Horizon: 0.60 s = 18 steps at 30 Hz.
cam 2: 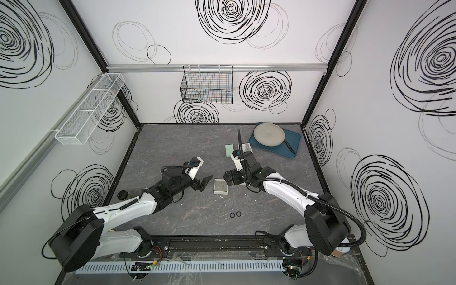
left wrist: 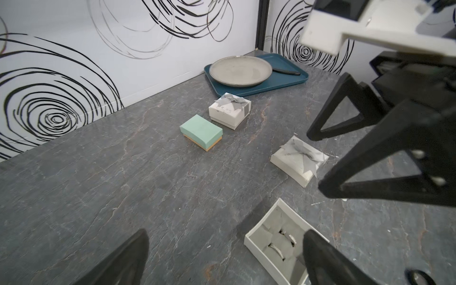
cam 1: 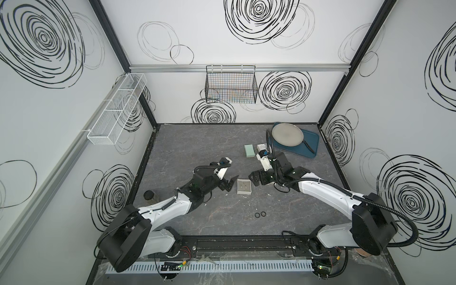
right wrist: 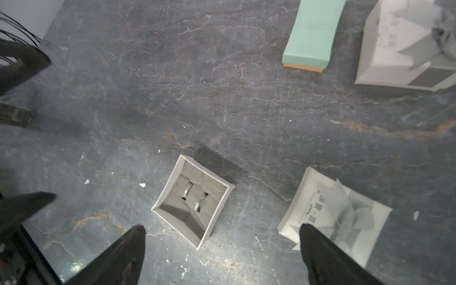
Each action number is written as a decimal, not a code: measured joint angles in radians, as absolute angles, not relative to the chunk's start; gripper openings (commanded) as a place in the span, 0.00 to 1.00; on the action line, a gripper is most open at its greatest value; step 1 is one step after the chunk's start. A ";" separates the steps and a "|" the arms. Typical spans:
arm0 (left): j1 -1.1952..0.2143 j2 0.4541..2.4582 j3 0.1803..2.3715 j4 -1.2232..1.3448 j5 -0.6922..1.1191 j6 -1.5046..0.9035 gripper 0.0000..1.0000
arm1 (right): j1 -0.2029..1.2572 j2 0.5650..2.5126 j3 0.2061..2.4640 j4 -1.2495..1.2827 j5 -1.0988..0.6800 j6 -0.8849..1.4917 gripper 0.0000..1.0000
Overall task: Take the rings out of the lift-off lid box
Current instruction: Take out the ring from the jewelry box.
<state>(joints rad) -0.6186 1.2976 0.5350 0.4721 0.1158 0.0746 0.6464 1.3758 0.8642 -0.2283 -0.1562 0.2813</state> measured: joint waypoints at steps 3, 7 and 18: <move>-0.651 1.368 0.584 0.422 0.105 0.075 1.00 | 0.674 1.377 0.863 -0.204 -0.152 0.349 0.74; -0.670 1.439 0.611 0.356 0.093 0.075 1.00 | 0.730 1.414 0.866 -0.194 -0.138 0.425 0.48; -0.651 1.543 0.689 0.278 0.076 0.070 1.00 | 0.764 1.499 0.865 -0.191 -0.089 0.551 0.29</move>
